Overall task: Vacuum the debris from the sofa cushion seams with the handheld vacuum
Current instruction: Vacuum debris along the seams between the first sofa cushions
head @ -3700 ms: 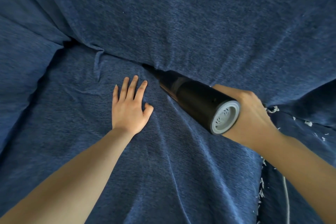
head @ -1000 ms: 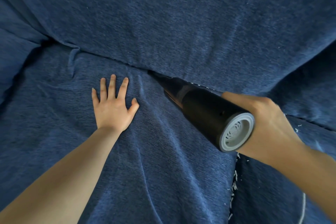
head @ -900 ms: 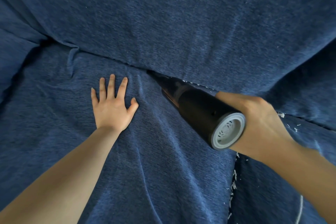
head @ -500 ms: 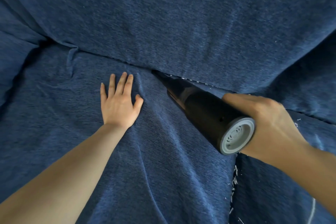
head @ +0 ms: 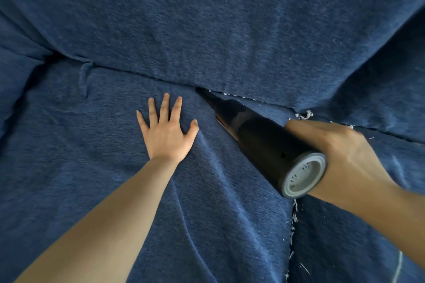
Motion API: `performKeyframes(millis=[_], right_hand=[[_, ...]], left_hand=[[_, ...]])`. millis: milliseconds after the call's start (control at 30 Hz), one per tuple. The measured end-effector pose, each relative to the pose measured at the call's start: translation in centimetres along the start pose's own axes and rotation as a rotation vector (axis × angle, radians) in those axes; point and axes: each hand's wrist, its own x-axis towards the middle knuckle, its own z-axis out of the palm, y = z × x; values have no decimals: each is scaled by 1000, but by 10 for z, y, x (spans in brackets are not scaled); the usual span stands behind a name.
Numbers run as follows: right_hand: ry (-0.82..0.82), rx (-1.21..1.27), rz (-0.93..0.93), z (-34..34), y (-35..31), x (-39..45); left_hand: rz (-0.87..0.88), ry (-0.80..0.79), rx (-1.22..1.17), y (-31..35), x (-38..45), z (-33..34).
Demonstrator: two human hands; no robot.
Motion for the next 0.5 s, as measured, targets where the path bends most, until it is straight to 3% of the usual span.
performKeyframes(millis=[500], right_hand=[[-17, -2, 75, -6, 10, 6]], left_hand=[[19, 6, 56, -1, -2, 5]])
